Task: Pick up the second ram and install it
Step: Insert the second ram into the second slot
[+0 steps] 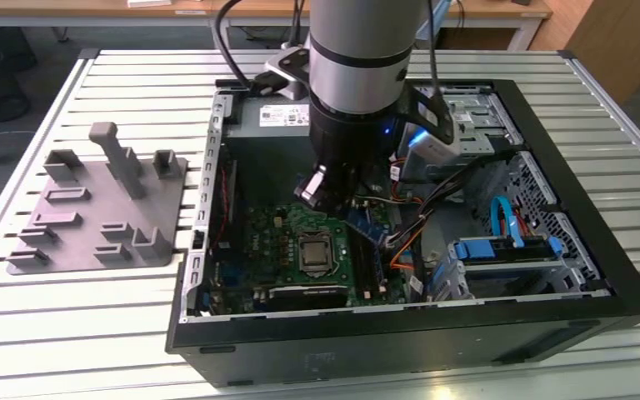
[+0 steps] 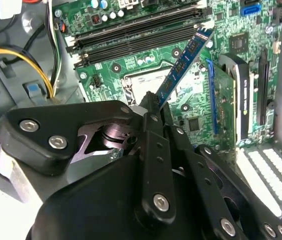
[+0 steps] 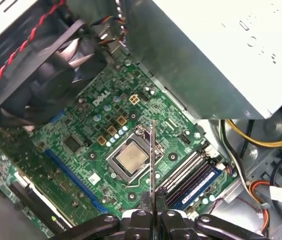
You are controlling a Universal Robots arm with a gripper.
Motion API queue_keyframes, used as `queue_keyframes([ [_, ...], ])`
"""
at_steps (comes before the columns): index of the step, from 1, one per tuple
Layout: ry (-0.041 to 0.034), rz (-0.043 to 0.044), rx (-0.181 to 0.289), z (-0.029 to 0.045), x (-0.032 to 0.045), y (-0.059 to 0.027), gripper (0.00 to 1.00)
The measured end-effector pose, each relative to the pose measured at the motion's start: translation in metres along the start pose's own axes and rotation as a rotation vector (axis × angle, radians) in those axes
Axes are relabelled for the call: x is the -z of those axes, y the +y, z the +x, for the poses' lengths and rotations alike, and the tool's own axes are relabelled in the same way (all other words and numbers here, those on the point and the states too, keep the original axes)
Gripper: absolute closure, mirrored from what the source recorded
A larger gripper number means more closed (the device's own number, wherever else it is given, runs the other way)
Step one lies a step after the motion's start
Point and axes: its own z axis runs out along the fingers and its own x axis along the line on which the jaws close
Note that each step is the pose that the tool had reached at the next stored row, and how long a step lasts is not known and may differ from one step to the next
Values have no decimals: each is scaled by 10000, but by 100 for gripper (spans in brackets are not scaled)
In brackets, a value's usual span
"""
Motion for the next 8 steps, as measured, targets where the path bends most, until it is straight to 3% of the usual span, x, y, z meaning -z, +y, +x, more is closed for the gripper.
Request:
queue_keyframes([
  [8,-2,15,-984,0,-3,0,86],
])
